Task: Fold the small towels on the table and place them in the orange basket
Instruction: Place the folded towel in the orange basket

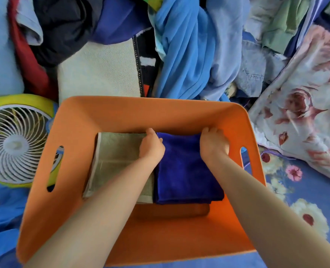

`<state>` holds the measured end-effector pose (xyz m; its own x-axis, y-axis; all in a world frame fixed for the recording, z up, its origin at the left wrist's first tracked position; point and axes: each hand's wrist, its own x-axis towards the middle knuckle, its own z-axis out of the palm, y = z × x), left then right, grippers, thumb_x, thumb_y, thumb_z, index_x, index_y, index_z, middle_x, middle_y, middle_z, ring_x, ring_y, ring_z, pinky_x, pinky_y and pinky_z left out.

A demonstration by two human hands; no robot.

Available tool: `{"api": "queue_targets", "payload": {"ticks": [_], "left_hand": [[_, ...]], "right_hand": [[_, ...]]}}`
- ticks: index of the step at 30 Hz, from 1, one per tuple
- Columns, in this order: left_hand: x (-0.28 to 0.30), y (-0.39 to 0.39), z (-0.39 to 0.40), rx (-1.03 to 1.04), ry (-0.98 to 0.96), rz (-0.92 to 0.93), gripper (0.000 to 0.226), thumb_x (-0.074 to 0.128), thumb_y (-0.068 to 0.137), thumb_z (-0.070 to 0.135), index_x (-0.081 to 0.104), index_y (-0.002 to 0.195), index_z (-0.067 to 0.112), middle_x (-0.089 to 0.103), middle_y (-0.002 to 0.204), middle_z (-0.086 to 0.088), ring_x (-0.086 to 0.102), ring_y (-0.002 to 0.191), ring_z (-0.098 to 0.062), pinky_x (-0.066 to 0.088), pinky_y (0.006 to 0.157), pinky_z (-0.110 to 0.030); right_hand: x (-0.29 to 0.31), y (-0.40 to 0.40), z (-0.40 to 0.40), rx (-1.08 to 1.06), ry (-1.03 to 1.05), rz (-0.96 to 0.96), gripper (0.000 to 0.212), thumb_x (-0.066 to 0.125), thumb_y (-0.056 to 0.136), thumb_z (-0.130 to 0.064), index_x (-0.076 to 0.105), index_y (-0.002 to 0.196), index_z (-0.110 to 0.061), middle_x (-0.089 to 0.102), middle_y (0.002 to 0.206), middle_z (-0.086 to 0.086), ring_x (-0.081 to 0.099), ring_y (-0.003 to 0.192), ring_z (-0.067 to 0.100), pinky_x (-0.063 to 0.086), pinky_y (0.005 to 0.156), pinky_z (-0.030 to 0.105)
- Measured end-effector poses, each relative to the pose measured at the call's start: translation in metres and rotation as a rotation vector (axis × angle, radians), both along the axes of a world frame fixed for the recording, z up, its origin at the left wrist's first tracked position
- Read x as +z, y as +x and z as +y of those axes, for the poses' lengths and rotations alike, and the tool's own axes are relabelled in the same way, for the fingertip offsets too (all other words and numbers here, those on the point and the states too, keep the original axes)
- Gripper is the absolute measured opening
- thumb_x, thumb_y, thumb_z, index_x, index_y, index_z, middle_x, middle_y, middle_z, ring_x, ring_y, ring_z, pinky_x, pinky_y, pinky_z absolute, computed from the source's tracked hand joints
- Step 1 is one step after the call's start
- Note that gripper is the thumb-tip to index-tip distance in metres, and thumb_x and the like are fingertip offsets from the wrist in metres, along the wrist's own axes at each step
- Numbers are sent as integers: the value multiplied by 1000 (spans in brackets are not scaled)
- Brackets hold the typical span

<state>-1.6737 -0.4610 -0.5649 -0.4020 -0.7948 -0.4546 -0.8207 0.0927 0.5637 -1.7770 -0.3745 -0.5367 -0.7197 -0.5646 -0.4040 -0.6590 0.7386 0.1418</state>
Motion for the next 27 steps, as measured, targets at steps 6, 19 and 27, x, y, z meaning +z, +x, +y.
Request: {"api": "queue_targets", "payload": {"ticks": [6,19,27], "left_hand": [[-15,0,-1,-16,-67,69,27,45,96,10,39,120,-2,55,118,-21,53,111,-35,40,88,-36],[-38,38,6,-879,-454,-432,72,24,97,51,-5,149,10,-13,158,-4,-10,146,-19,-5,118,-34],[21,33,14,-847,-408,-485,66,32,98,45,7,149,12,-2,158,-6,-5,147,-20,6,118,-39]], "right_hand": [[-20,9,10,130,-42,83,29,34,94,-3,39,122,-3,41,128,18,44,117,34,41,91,39],[-65,20,27,45,-97,-152,64,19,99,-40,-8,146,-7,-13,156,10,-14,144,21,-8,117,33],[-7,19,37,2,-95,-287,62,29,99,-30,-2,146,-4,-12,155,12,-3,144,28,9,117,35]]}}
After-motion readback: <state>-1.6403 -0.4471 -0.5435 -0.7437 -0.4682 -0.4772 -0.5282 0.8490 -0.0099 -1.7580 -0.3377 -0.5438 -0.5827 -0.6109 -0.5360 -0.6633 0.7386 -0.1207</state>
